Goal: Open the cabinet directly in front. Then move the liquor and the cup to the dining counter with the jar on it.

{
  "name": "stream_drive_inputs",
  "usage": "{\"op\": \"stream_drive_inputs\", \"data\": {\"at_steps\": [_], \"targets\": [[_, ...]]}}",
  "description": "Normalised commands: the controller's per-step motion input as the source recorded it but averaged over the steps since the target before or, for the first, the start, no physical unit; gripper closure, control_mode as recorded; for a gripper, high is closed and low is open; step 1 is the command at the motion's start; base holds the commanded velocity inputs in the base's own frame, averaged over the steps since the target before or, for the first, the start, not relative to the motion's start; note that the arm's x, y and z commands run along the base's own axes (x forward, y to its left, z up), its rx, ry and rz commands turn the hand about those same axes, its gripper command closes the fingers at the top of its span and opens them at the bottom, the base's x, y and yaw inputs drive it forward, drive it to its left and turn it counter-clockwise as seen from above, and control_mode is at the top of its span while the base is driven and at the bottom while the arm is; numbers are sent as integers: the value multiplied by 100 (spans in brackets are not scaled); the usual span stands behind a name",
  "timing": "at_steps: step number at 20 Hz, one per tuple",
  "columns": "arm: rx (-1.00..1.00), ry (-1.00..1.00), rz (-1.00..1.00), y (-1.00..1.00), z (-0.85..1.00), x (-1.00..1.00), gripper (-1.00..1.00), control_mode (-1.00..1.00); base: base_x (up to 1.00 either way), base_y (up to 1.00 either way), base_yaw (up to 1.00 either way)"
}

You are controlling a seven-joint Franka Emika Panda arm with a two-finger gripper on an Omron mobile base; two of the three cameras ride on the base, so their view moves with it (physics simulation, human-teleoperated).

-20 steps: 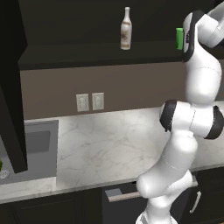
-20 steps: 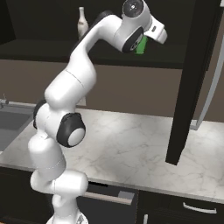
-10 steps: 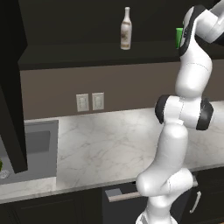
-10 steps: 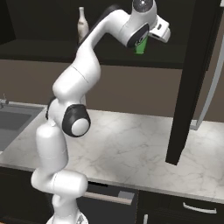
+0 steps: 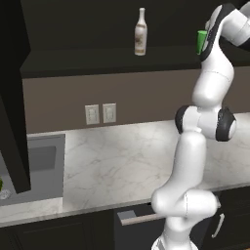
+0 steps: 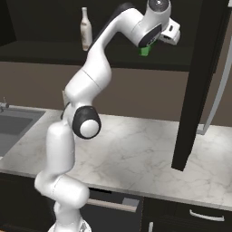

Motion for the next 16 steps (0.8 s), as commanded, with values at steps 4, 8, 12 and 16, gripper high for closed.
{"op": "stream_drive_inputs", "data": {"at_steps": [4, 8, 12, 16], "targets": [[0, 0, 0, 0, 0, 0, -100, -100, 0, 0, 0], [0, 0, 0, 0, 0, 0, -100, -100, 0, 0, 0], [-1, 0, 0, 0, -6, 0, -100, -100, 0, 0, 0], [-7, 1, 0, 16, -29, -1, -100, -100, 0, 0, 0]]}}
